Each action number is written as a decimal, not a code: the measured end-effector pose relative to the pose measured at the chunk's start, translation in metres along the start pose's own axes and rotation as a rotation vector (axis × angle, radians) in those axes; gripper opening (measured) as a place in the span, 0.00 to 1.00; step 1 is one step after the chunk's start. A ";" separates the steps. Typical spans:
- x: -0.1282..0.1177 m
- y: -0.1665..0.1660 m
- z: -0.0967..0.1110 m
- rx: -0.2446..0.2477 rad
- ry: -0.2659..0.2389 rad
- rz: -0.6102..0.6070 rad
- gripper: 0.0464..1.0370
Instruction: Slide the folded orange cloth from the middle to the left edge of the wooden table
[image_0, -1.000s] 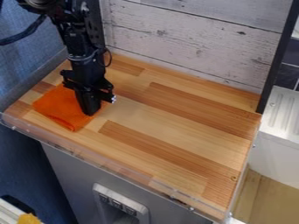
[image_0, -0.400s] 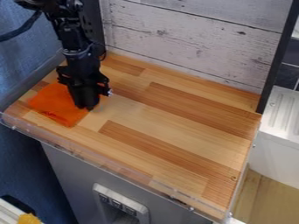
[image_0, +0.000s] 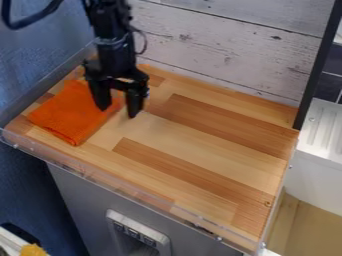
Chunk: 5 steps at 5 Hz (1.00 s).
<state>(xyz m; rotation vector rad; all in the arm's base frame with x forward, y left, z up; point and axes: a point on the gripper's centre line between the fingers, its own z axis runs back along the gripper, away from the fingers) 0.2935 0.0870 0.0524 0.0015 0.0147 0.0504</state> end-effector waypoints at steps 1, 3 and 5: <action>0.000 -0.030 0.021 0.005 -0.012 -0.006 0.96; 0.008 -0.078 0.057 0.017 -0.024 -0.027 0.96; 0.012 -0.105 0.075 0.016 -0.027 -0.038 0.96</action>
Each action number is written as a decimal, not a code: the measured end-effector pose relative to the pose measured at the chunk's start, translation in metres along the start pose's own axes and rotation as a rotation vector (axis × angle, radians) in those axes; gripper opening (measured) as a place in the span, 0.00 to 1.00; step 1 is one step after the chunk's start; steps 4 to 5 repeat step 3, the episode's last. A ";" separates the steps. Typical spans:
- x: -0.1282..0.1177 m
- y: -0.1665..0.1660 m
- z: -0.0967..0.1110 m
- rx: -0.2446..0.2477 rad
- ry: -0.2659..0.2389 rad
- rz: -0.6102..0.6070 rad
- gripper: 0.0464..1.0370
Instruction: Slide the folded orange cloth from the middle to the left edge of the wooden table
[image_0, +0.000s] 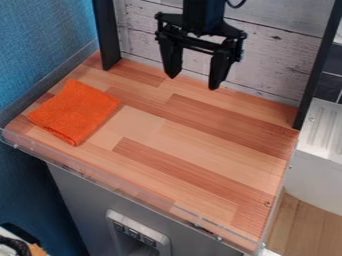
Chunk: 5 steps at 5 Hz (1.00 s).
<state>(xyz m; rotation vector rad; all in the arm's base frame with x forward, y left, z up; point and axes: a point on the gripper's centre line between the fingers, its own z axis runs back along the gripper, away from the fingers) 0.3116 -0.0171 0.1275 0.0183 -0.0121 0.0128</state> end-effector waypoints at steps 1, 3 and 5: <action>0.004 -0.007 0.008 -0.001 -0.008 -0.007 0.96; 0.011 -0.012 0.010 -0.014 0.009 -0.006 0.96; 0.011 -0.012 0.010 -0.014 0.009 -0.006 0.96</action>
